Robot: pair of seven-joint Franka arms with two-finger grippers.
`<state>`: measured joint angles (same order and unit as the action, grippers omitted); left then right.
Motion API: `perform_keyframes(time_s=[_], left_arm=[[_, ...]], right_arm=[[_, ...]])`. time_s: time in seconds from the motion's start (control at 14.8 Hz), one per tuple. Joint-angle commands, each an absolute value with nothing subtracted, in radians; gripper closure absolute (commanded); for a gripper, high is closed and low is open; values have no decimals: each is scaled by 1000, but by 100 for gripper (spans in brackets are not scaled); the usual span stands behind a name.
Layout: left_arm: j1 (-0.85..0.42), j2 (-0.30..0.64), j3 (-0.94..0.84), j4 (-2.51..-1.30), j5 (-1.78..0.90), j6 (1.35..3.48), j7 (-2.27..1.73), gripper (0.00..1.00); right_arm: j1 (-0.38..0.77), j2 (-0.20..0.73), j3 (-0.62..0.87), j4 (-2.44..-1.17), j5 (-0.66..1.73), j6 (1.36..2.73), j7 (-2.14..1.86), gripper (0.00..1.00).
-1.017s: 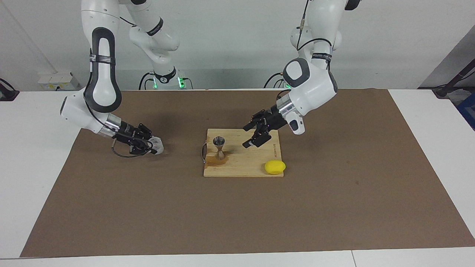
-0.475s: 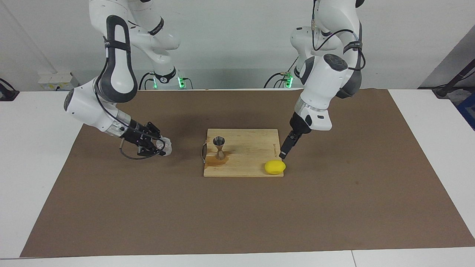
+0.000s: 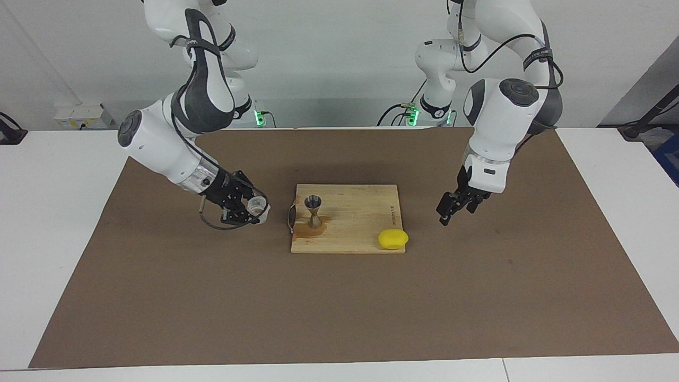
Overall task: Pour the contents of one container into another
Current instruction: 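Lift the glass cup with the right gripper while the left gripper returns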
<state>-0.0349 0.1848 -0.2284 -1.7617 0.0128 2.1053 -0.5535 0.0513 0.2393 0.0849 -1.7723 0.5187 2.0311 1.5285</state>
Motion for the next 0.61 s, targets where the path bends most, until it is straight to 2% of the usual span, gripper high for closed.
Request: perform_keyframes(time_s=[0.0, 0.27, 0.54], left_arm=[[1, 161, -235, -1755, 40, 1993, -383, 0], [28, 82, -206, -1756, 40, 1867, -164, 0], [-23, -14, -109, -1749, 31, 1758, -143, 0]], right_arm=[[103, 288, 83, -1690, 421, 2003, 1586, 100], [182, 296, 84, -1674, 270, 2003, 1638, 100], [256, 291, 81, -1672, 175, 1991, 1651, 100]])
